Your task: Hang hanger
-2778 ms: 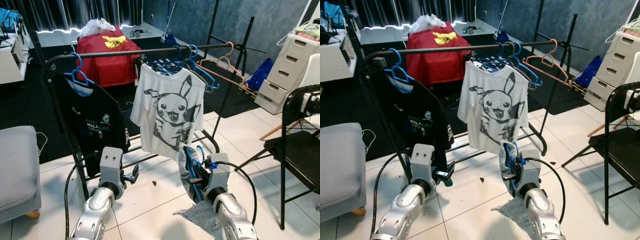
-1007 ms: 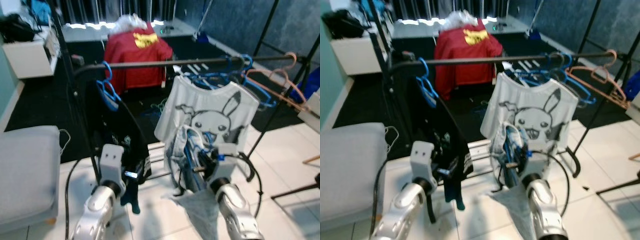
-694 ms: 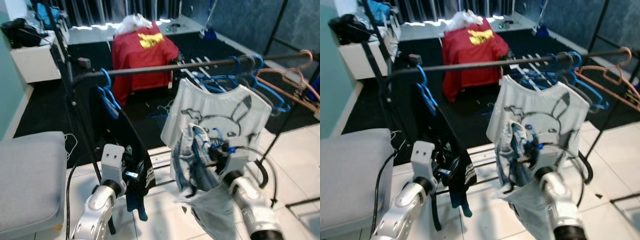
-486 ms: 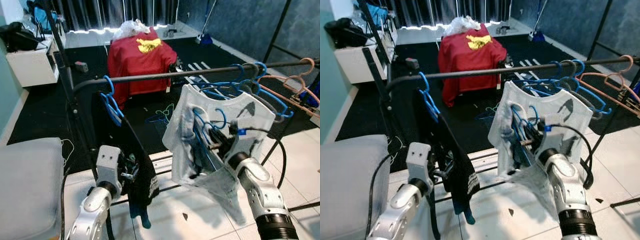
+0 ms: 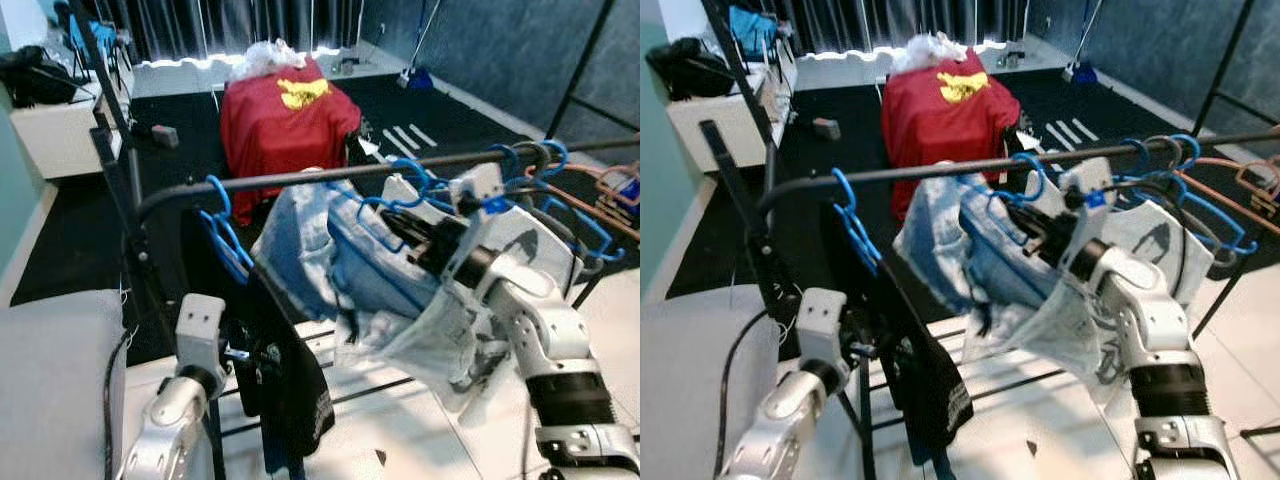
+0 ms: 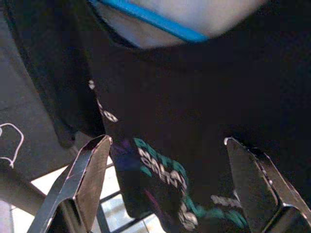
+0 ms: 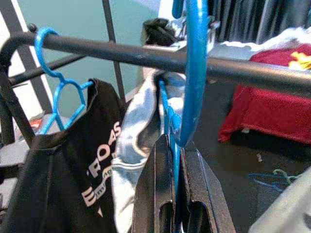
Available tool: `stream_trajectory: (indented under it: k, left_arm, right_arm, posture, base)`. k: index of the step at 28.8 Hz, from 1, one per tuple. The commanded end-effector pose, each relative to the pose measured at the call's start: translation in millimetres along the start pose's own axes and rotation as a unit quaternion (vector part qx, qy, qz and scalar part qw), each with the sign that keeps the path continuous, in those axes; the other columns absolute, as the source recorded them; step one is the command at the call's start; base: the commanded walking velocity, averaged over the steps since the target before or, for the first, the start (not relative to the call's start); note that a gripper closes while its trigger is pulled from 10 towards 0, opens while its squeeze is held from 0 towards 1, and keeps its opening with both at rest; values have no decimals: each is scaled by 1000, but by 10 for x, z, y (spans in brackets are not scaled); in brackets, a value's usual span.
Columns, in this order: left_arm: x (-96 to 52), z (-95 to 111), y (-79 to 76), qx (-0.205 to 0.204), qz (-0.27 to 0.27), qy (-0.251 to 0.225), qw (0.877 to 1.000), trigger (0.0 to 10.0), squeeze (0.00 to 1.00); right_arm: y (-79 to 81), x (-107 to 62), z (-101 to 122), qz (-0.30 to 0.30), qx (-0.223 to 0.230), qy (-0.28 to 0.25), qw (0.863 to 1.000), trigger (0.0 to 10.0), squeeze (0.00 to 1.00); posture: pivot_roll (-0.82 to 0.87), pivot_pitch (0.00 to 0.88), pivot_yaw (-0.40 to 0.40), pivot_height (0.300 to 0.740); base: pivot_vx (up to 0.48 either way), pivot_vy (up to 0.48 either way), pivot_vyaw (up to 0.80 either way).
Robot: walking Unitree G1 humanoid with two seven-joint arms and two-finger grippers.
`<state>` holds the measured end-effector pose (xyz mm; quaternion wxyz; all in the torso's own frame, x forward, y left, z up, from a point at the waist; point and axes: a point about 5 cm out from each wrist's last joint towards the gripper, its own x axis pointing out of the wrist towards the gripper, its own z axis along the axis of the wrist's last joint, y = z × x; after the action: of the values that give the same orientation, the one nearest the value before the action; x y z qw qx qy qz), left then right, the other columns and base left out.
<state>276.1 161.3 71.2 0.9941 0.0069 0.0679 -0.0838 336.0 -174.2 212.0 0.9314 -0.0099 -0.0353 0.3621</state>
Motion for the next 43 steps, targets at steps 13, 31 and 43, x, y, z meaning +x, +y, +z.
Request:
stream_trajectory:
  k: [13, 31, 43]
  left_arm:
    - [-54, -97, -3, 6, -24, 23, 999, 10000, 0]
    - [-160, -129, 65, 23, -47, 42, 998, 10000, 0]
    - [-238, -147, 104, 25, -62, 61, 996, 10000, 0]
  right_arm:
    - [-144, 166, 204, -28, 17, 11, 999, 10000, 0]
    - [-547, 253, 153, -119, 81, 56, 988, 10000, 0]
    - [-587, 417, 193, -111, 94, 95, 985, 10000, 0]
  posture:
    - [-2, 2, 1, 740]
    - [25, 60, 3, 740]
    - [39, 81, -5, 740]
  base:
    - [105, 0, 0]
    - [0, 0, 0]
    - [0, 0, 0]
